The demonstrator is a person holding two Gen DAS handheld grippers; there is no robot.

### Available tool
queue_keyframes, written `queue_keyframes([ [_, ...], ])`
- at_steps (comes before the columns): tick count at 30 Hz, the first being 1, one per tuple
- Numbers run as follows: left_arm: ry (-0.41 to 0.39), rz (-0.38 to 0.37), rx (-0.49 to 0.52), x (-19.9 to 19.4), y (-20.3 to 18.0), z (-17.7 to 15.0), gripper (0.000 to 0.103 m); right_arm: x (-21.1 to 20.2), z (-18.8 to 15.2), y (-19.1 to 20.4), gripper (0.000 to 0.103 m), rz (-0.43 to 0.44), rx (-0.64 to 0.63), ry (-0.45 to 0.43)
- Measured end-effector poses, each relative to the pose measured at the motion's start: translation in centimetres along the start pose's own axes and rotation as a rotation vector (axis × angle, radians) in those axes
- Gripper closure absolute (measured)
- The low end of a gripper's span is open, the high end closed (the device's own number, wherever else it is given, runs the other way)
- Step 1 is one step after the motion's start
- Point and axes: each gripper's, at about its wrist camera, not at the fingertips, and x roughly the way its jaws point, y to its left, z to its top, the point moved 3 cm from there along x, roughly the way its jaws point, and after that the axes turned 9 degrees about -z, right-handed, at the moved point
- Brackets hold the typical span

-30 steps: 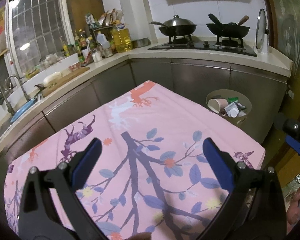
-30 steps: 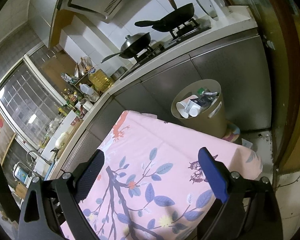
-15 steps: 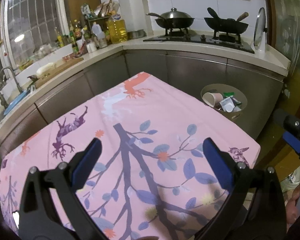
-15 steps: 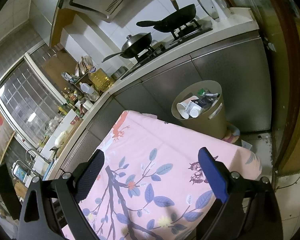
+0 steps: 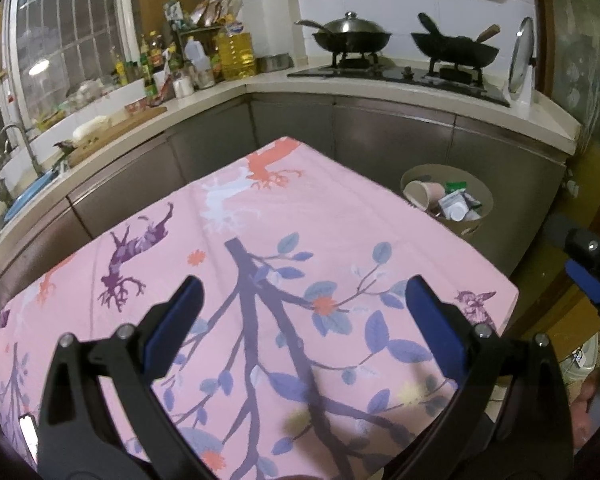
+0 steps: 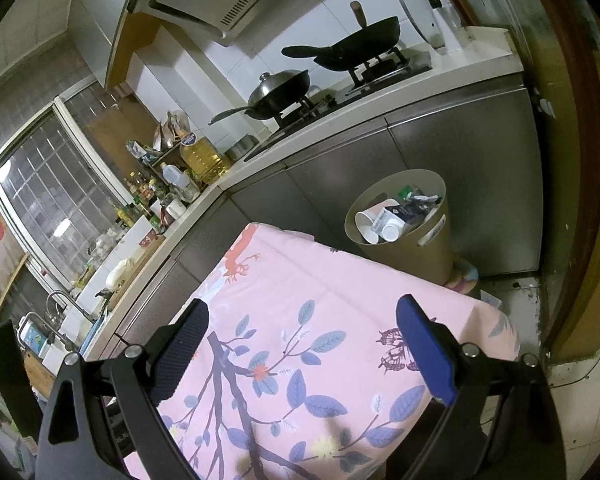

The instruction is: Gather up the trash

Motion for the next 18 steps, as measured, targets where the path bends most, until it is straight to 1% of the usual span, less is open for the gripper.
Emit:
queue_keyframes([
  [5, 0.011, -0.013, -0.004, 0.26, -0.16, -0.3, 0.006, 0.08, -0.11, -0.04, 0.012, -0.003, 0.001, 0.003],
  [18, 0.021, -0.012, -0.011, 0.51, -0.2, -0.33, 0.006, 0.82, -0.64, -0.24, 0.012, -0.008, -0.003, 0.017],
])
